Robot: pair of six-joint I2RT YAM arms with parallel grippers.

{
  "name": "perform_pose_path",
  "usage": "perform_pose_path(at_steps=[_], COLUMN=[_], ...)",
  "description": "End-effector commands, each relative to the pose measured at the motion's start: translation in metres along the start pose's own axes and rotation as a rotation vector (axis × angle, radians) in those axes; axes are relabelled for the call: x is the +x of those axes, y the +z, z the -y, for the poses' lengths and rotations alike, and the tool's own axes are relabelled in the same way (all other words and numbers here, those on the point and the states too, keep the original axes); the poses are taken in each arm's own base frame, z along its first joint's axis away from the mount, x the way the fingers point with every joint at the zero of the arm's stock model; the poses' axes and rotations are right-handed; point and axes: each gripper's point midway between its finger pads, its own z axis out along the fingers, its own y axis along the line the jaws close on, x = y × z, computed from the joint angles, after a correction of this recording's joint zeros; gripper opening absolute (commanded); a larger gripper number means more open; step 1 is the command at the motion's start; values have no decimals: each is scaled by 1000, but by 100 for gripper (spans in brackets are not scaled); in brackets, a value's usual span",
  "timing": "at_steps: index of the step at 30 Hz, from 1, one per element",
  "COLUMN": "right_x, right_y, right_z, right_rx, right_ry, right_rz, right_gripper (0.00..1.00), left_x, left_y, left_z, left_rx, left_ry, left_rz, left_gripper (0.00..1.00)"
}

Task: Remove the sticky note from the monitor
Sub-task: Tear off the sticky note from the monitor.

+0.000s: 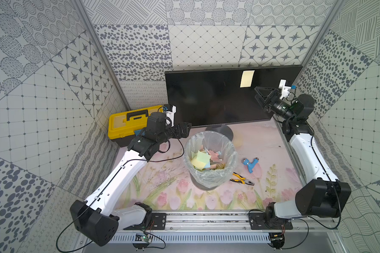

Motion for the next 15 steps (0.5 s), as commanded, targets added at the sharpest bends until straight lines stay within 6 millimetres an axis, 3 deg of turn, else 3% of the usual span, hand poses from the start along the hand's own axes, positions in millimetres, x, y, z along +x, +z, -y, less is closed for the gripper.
perform_pose_path(at_steps=[1,15], right_x=[-9,-12], right_y=[13,38], right_z=[-24,-45], right_rx=[-82,-151], right_ry=[-49,-79], right_rz=[-1,-24], right_gripper=[95,90], left_x=[-10,-8], left_y=[-3,-5], left_z=[8,7], left_rx=[41,33], left_ry=[-9,-5], left_rz=[50,41], left_gripper=[99,99])
